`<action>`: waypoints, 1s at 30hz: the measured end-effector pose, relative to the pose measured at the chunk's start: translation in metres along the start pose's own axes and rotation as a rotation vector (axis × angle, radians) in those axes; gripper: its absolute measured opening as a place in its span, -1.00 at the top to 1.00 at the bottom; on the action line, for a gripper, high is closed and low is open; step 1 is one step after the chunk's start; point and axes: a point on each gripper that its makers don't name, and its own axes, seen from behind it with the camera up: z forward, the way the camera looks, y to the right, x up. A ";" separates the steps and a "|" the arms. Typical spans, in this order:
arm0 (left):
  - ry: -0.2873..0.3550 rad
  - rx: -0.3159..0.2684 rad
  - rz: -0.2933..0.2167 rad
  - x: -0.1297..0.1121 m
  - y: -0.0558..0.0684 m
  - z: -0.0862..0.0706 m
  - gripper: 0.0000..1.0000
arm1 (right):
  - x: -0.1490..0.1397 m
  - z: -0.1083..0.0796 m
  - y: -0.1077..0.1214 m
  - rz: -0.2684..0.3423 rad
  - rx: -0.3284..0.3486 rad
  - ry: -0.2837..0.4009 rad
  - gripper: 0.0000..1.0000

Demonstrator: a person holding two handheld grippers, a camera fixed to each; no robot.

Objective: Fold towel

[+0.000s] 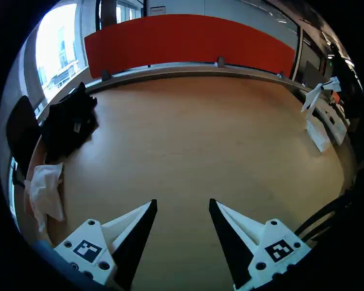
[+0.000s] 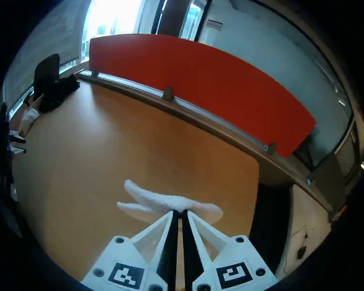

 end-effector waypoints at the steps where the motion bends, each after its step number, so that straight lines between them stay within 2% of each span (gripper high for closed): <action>1: 0.000 -0.001 0.002 0.000 0.001 0.000 -0.57 | -0.002 -0.002 0.000 -0.001 0.000 -0.002 0.91; 8: 0.005 -0.009 0.011 0.003 0.005 0.000 -0.57 | -0.029 -0.020 -0.001 0.012 0.009 -0.023 0.91; 17: 0.007 -0.019 0.022 0.002 0.009 -0.002 -0.57 | -0.086 -0.036 0.000 0.039 0.002 -0.098 0.91; 24: 0.003 -0.018 0.028 -0.002 0.008 -0.004 -0.57 | -0.125 -0.039 0.003 0.075 -0.014 -0.157 0.91; 30: 0.001 -0.015 0.036 -0.003 0.006 -0.006 -0.57 | -0.142 -0.037 0.004 0.095 -0.025 -0.184 0.91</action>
